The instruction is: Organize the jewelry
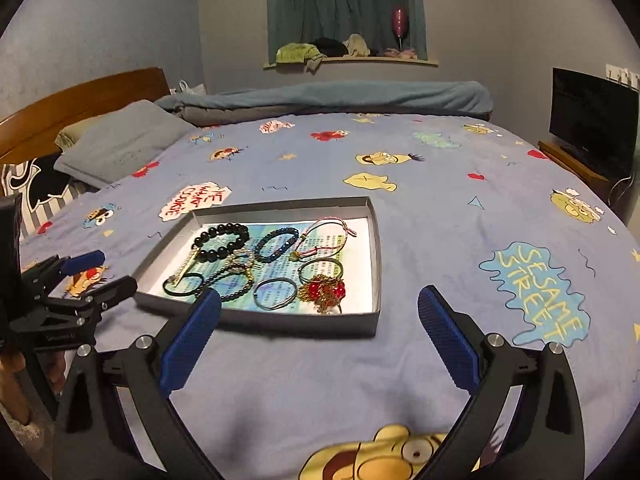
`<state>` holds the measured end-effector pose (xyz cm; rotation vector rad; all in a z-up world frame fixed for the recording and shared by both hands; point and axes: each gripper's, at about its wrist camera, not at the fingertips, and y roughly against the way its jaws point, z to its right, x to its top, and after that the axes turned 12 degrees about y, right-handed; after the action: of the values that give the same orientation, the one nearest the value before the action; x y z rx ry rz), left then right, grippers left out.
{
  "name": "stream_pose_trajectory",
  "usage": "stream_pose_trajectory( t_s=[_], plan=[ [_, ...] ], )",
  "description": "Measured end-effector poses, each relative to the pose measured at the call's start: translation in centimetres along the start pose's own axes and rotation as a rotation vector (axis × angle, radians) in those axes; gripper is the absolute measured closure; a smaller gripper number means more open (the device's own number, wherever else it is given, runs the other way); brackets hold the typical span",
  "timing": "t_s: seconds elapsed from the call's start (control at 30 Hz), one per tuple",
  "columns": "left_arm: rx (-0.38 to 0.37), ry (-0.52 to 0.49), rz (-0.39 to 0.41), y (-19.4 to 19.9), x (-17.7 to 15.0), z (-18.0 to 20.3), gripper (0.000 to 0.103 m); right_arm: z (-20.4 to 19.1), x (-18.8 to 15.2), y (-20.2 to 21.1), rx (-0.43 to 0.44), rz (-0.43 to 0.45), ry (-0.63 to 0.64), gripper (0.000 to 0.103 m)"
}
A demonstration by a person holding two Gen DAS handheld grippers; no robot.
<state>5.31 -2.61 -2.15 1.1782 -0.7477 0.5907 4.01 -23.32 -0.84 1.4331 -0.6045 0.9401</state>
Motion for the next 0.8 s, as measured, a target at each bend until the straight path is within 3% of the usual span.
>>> stream_pose_trajectory(
  t_s=[0.33, 0.8],
  plan=[
    [0.029, 0.035, 0.024, 3.7, -2.3, 0.5, 0.007, -1.7, -1.1, 2.3, -0.011, 0.007, 0.003, 0.006],
    [0.085, 0.054, 0.052, 3.4, -3.5, -0.5, 0.007, -4.4, -2.9, 2.4, -0.101, 0.047, 0.071, 0.006]
  ],
)
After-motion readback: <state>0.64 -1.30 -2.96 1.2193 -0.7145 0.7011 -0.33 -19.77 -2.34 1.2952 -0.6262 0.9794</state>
